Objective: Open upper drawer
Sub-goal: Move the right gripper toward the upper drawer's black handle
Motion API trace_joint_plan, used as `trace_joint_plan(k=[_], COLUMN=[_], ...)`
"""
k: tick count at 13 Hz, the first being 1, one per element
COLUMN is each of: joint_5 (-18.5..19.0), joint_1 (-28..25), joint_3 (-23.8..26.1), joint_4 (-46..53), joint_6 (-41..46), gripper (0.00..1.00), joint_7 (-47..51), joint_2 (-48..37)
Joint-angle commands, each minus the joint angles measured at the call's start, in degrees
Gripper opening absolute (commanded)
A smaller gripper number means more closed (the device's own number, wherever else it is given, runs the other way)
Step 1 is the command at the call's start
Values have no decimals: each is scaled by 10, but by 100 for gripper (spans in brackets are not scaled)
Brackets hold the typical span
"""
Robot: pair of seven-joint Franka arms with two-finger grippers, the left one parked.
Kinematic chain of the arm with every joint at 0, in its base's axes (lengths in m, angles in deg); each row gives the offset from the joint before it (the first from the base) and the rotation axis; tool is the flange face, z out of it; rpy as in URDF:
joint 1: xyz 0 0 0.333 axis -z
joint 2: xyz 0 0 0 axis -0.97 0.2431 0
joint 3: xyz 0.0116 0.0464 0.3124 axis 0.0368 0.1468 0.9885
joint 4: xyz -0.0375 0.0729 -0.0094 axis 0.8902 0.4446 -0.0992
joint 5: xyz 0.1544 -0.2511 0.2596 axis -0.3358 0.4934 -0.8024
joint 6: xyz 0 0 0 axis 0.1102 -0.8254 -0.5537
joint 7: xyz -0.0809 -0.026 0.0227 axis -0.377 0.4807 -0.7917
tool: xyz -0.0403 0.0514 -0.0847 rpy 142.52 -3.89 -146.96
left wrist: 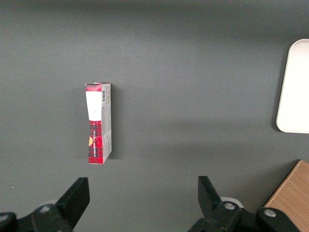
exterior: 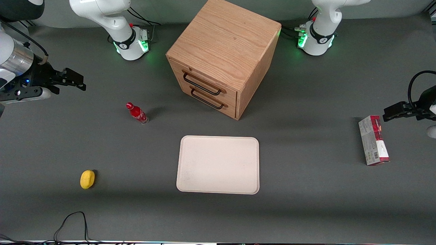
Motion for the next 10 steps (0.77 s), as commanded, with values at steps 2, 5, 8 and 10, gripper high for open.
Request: trace_joint_plan(k=[2,5,8,10], joint_5=[-6,-7,-6,-10], joint_1=[0,-3,-32,-31], joint_3=[-1,0,-1,-1], joint_4=[13,28,50,65], joint_6=[15,18,18,18], gripper=[100,100,100,100], joint_7=[-11,-18,-18,-24], joint_2=[3,15,37,55])
